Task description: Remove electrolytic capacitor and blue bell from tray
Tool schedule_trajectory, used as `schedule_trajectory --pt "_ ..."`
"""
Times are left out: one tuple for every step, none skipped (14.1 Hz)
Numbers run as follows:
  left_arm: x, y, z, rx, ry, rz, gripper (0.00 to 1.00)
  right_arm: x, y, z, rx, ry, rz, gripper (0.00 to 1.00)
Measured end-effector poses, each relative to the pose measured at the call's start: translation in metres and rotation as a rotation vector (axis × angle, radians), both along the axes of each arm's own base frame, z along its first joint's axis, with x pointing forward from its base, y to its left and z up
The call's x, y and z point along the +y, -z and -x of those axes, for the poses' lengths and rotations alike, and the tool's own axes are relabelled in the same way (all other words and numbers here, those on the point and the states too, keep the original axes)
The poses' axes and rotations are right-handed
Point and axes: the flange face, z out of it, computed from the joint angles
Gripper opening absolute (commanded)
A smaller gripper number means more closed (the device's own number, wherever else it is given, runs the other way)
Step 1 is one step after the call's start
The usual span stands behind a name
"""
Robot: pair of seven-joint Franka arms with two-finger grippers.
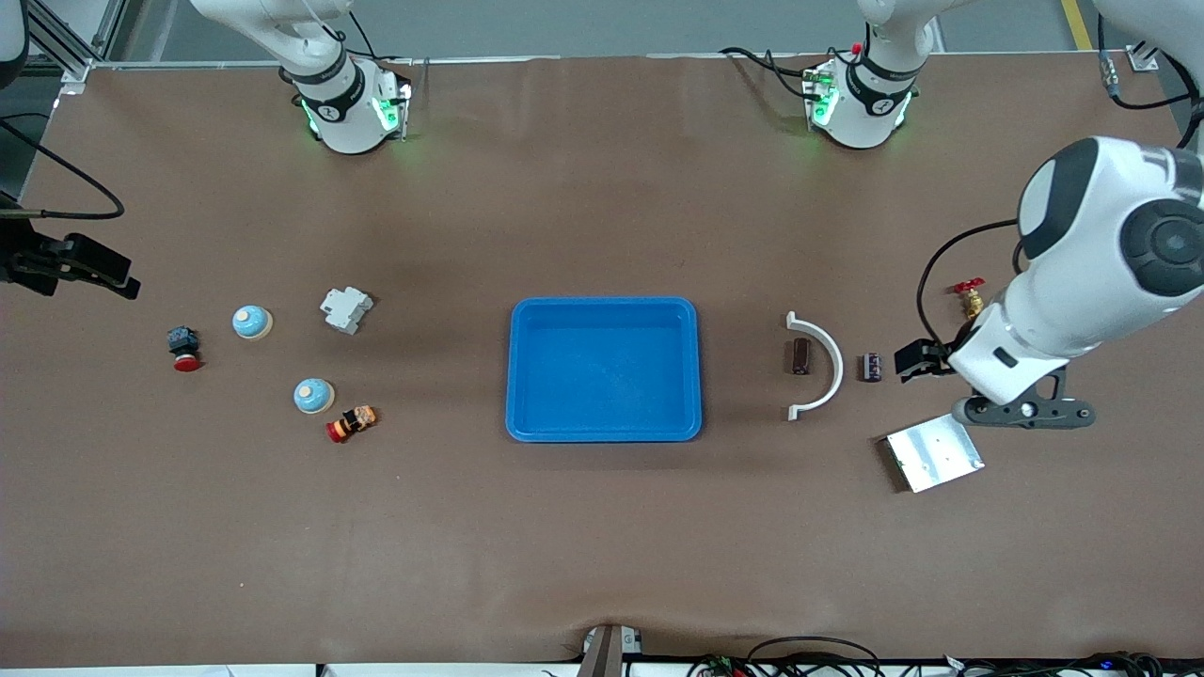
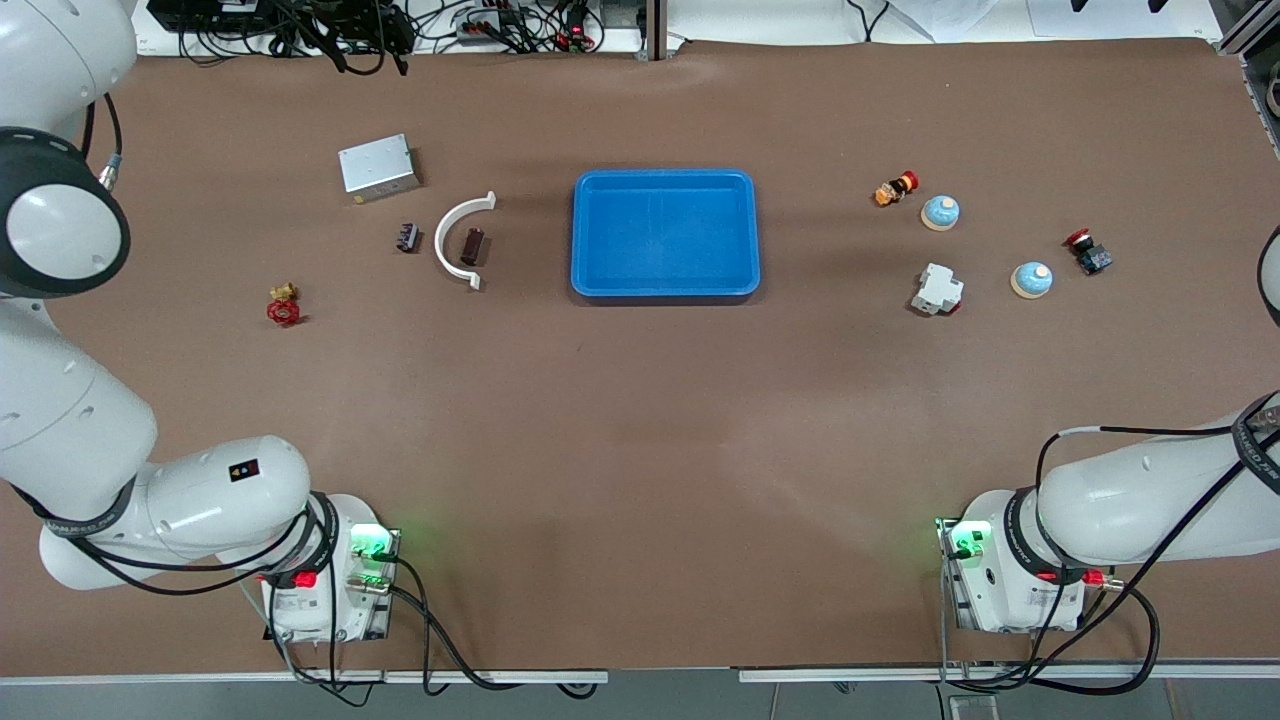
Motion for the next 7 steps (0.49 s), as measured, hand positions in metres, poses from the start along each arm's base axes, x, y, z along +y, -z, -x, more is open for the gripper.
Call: schedule_trajectory --pt "0.006 -0.011 0.004 -0.001 0.008 0.008 1.00 0.000 0.000 0.000 0.000 0.000 0.000 1.00" --pt "0.012 -0.022 0.008 0.000 0.014 0.009 1.00 0.000 0.000 0.000 0.000 0.000 0.000 1.00" --pt "0.015 -0.032 0.013 0.001 0.018 0.009 1.00 0.000 0.000 0.000 0.000 0.000 0.000 1.00" --pt "0.015 -0.041 0.018 0.000 0.019 0.011 1.00 0.000 0.000 0.000 0.000 0.001 0.000 1.00" --pt "0.015 -0.049 0.022 -0.002 0.026 0.013 1.00 -0.001 0.000 0.000 0.000 0.001 0.000 1.00" --pt "0.015 -0.056 0.027 0.000 0.042 0.012 1.00 -0.001 0.000 0.000 0.001 0.001 0.000 1.00" --pt "0.015 -0.064 0.031 0.002 0.057 0.016 1.00 -0.001 0.000 0.000 0.001 0.002 0.000 1.00"
